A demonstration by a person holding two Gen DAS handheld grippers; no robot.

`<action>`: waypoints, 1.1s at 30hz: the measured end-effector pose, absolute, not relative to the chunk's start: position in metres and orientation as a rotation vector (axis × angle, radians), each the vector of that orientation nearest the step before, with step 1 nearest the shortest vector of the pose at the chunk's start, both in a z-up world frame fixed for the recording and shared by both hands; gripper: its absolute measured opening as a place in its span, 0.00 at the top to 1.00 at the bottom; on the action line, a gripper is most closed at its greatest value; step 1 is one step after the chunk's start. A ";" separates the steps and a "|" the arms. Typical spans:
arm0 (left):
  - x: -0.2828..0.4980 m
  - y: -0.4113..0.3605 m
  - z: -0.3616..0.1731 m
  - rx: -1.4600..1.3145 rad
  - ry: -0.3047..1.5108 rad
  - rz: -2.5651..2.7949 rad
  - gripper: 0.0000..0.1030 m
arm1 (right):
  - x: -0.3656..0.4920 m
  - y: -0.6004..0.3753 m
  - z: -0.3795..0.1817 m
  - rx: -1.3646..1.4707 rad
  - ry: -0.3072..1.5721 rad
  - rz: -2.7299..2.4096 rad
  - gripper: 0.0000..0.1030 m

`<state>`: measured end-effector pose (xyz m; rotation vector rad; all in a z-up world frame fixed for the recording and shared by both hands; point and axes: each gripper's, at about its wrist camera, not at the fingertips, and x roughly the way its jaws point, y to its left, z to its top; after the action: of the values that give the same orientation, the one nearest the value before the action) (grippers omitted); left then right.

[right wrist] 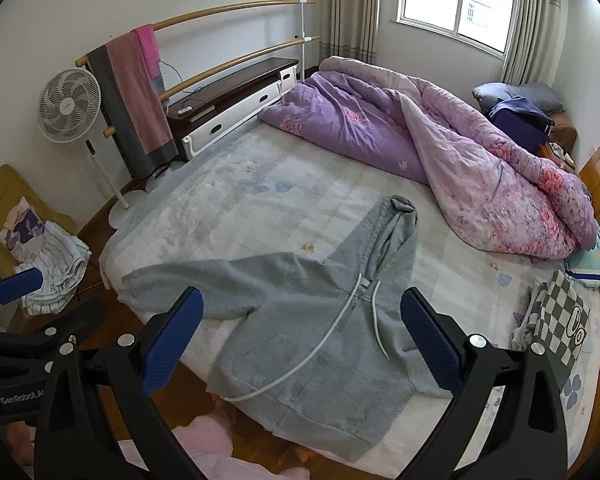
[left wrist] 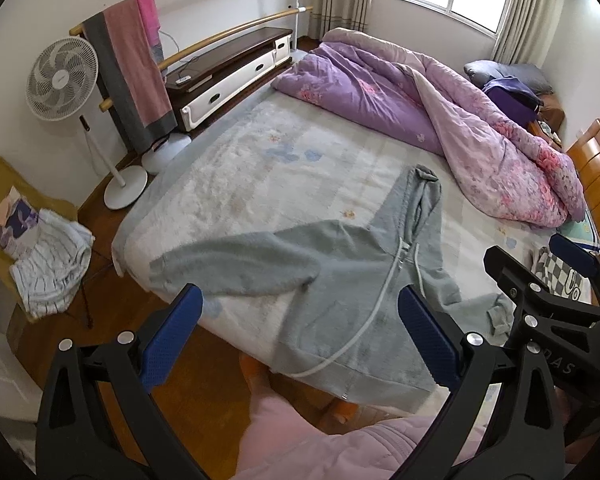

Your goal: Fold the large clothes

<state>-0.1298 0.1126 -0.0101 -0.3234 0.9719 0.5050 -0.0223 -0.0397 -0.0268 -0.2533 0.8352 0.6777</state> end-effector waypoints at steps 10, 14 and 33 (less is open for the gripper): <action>-0.119 0.240 -0.030 -0.384 0.982 0.358 0.05 | -0.022 0.071 -0.026 -0.255 0.898 0.594 0.07; -0.129 0.291 -0.045 -0.543 0.928 0.288 0.05 | -0.022 0.113 -0.037 -0.247 0.976 0.626 0.07; -0.216 0.500 -0.232 -0.791 0.939 0.695 0.05 | -0.023 0.265 -0.174 -0.367 1.182 0.687 0.08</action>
<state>-0.2155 0.5004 -0.2320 -0.7908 0.9389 0.6946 -0.0231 0.2646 -0.1737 -0.3669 1.1820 0.6874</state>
